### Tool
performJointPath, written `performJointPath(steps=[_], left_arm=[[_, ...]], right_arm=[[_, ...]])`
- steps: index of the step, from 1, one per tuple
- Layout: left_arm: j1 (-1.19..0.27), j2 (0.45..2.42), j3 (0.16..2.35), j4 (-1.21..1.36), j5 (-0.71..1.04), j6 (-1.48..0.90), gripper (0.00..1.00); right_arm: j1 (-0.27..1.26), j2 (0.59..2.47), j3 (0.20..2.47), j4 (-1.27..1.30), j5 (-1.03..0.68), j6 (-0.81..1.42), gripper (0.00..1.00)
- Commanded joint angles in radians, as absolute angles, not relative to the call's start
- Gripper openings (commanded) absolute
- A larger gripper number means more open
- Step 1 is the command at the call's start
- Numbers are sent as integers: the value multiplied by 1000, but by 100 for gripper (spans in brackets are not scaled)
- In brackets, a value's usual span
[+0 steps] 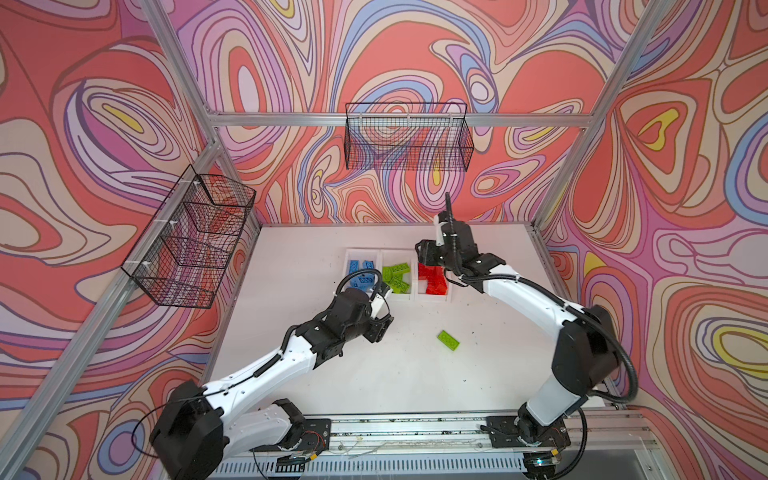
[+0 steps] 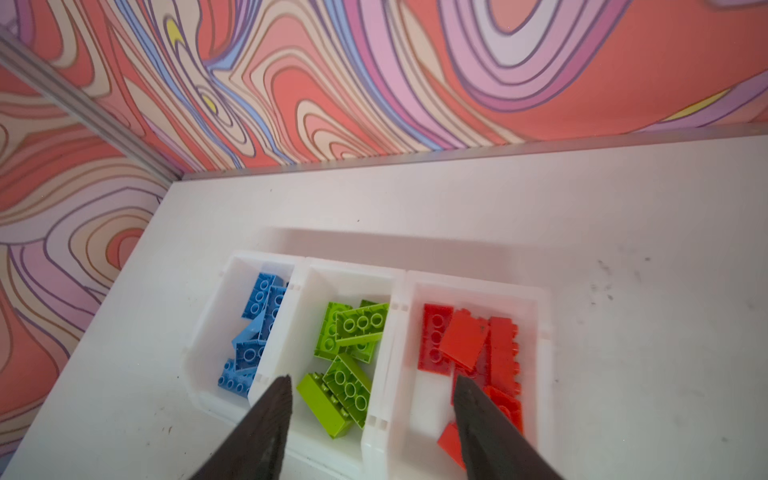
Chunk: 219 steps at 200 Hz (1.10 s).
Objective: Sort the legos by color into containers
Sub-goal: 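Grasp the last lime-green brick with the left gripper while right gripper withdraws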
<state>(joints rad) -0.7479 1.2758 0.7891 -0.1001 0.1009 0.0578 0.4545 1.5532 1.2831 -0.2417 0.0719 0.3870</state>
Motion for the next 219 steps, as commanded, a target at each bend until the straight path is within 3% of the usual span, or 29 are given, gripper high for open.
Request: performJointPath(steps=[1,39,71,137,219], left_arm=[[-805,1409,887,-84,223,241,72],[-863,1618,1056,-206,340,478,74],[-868,1709,1163,-293,356,525,75],[-913,1862,1285,-340,405,822,75],[-937,2058,1440,-374,434,929,74]], right_arm=[[386,1452,1166,-311,97,394,66],[272,1285,995,-383,81,398,67],[236,1207,914,-406,87,405,68],[213,1164,888,-418,100,387,69],[187,1106,856,-435,90,388,69]])
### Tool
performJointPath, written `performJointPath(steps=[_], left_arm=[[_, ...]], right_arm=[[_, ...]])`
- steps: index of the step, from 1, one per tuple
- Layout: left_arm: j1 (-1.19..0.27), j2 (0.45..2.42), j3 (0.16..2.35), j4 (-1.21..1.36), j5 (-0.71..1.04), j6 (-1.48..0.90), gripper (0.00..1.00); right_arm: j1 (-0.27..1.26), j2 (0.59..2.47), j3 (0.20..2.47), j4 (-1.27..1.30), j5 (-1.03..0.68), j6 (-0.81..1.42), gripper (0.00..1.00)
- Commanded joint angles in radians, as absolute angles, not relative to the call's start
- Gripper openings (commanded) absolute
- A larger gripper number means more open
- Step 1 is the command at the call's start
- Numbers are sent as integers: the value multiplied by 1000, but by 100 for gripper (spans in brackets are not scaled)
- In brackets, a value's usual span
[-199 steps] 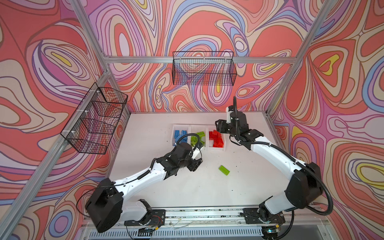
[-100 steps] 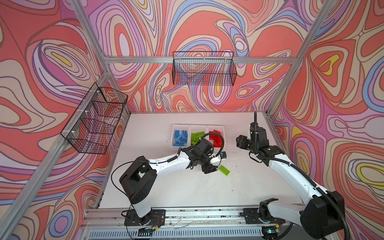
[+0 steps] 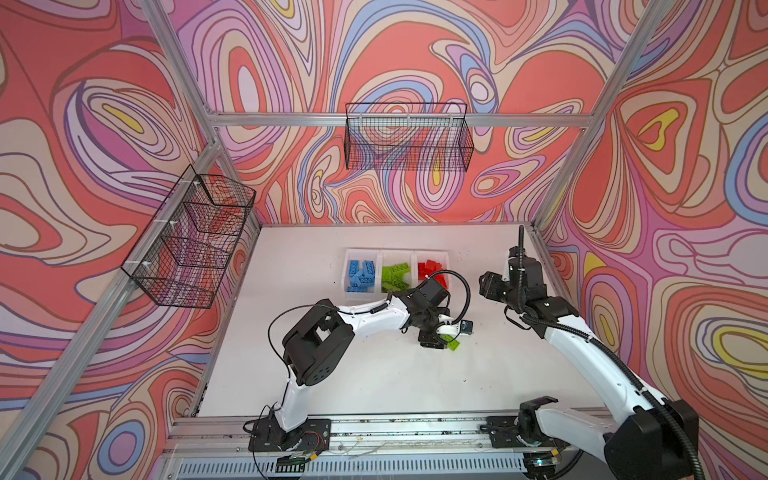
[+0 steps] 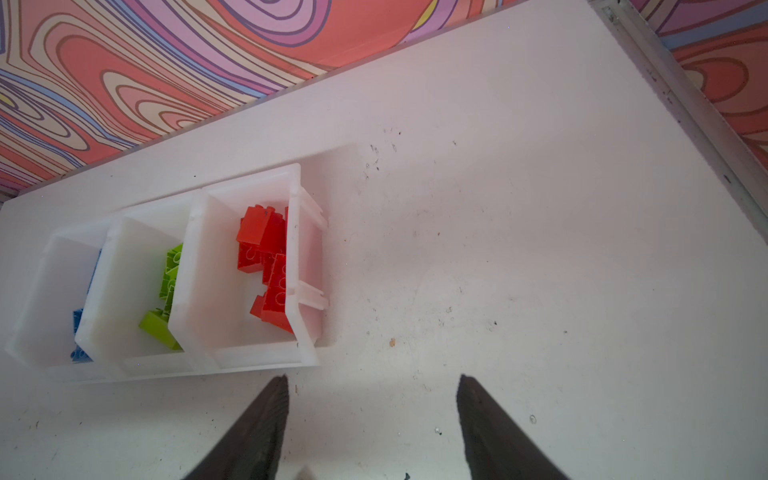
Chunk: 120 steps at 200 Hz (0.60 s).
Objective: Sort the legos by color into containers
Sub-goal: 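Grasp the last lime-green brick with the left gripper while right gripper withdraws, then drop the lime-green brick into the middle bin with the left gripper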
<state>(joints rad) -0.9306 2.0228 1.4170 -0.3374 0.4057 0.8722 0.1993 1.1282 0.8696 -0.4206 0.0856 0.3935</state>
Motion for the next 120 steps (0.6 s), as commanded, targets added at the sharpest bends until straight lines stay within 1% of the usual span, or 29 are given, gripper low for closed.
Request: performJointPath(steps=[1,89,120], left_arm=[[-938,2060,1441,-375,433,929,74],[-955,2179,1518,-333,398,899,72],[-957,2197,1545,-377,398,904,67]], right_arm=[[187,1106,856,-436,90,388,69],[172,1067,830,-432,51,385,69],[162,1059,822,-432,46,382,69]])
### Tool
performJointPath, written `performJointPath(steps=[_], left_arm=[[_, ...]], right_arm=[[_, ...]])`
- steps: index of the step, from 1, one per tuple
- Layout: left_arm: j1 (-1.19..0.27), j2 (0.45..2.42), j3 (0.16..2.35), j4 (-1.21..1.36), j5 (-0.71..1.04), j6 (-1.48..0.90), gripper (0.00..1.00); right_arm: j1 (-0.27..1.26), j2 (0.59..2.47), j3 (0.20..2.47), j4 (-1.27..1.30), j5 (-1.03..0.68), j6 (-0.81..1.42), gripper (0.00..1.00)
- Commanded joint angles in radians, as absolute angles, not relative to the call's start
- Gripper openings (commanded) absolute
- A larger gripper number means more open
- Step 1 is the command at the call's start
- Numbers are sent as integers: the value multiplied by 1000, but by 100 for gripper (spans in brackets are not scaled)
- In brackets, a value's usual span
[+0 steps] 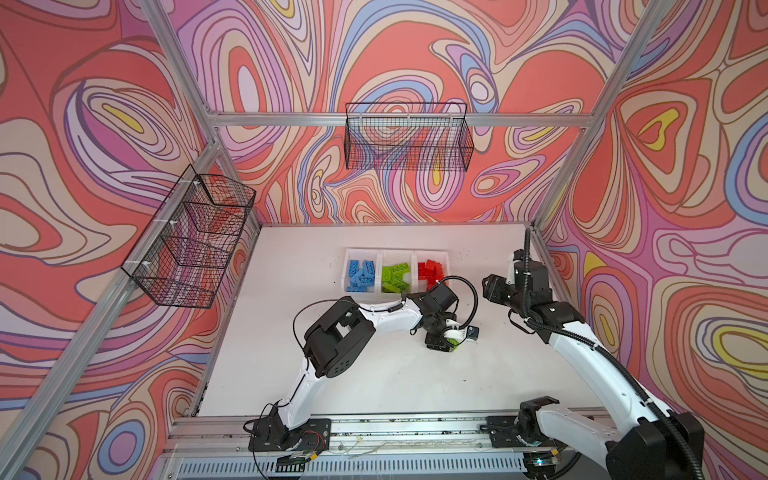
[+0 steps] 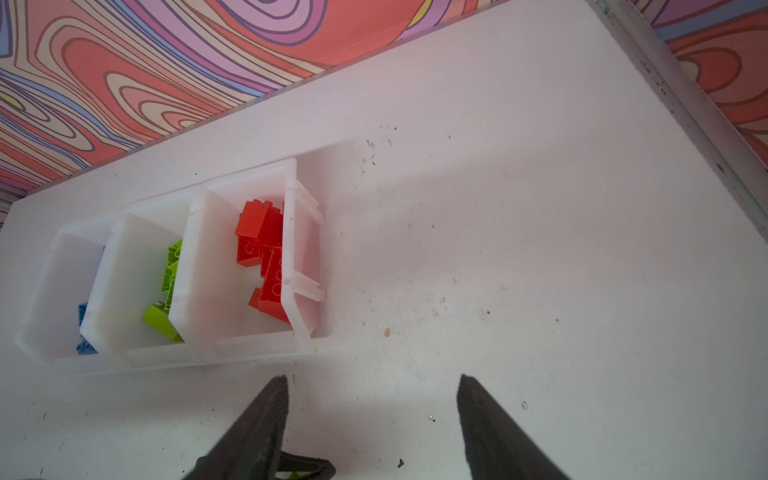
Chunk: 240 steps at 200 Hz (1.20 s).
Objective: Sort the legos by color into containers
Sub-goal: 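Drop the lime-green brick into the middle bin with the left gripper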
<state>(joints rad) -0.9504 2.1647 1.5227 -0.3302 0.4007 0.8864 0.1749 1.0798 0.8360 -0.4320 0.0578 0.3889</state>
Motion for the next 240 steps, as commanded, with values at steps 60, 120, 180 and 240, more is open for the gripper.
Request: performJointPath(steps=[60,120,180,240], left_arm=[[-957,2175,1519,-459,353,919,38],[-940,2109,1488,-420,305,828,29],[-789,1931,1456,-253,236,401,29],[-561,1969,1508,-177,130,76,34]], right_arm=[[151,1060,820,-429,38,377,69],[150,1071,818,-428,29,381,68],[150,1102,810,-405,-2,393,68],[150,1109,819,-401,-16,406,68]])
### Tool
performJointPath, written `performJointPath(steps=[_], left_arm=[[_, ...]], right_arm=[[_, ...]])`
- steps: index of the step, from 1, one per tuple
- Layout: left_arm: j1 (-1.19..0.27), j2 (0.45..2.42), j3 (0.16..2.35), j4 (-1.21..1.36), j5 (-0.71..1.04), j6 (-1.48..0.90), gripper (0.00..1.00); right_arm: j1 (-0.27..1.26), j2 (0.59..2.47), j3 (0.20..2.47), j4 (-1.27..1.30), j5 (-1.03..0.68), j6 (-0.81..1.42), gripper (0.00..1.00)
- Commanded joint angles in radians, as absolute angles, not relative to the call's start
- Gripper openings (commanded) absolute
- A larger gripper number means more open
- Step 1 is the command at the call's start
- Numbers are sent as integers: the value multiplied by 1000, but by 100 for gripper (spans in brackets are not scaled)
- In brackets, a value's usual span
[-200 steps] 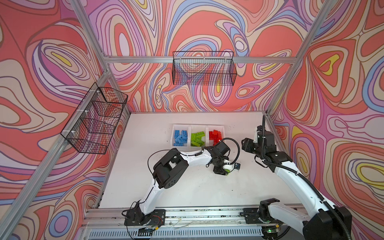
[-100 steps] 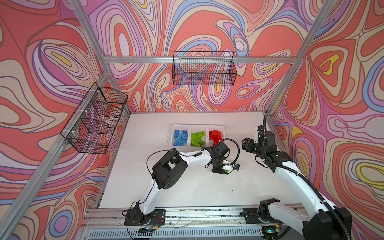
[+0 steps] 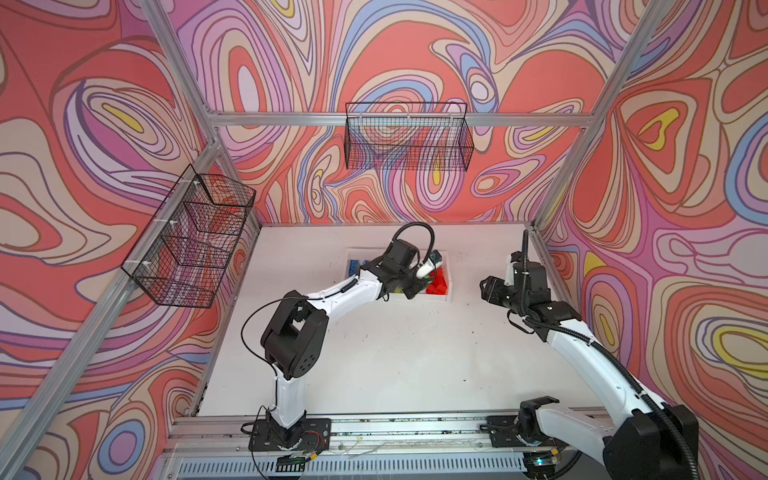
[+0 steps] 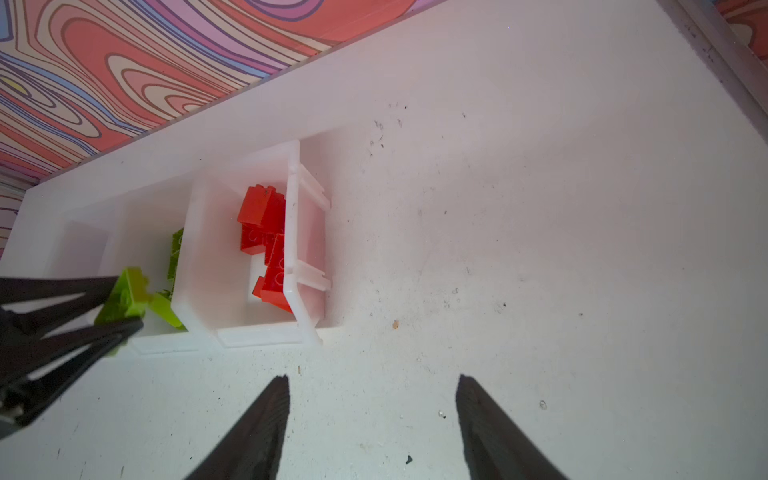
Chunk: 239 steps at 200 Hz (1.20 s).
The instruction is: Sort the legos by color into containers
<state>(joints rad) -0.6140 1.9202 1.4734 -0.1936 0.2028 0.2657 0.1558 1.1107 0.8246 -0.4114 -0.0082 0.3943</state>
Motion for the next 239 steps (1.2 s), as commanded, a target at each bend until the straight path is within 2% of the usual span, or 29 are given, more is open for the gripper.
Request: performJointPath(steps=[1,35,51,73,115,149,173,200,239], left_arm=[[-559,1972,1511,-178,128,72,34],[-531,2036,1564,-204,87,0,47],[-531,2052,1578,-216,48,-26,57],[-531,2034,1562,-201,29,-46,66],[-501,1886,1451,-129,-54,-90,69],[-409,1660,1184,41,-139,-178,70],[-324,1490,955,166,-250,-256,74],[-223,1334,780,166,-366,-325,79],[-202,1195,529,367,-568,-262,81]], right_arm=[[149,1109,819,-402,-17,406,68],[149,1101,825,-417,-9,410,68],[149,1100,828,-423,-8,412,68],[149,1097,833,-430,-4,413,68],[149,1099,831,-431,12,414,68],[149,1115,808,-366,96,413,68],[150,1115,749,-217,218,415,70],[149,1137,641,36,357,376,71],[150,1252,439,498,554,247,71]])
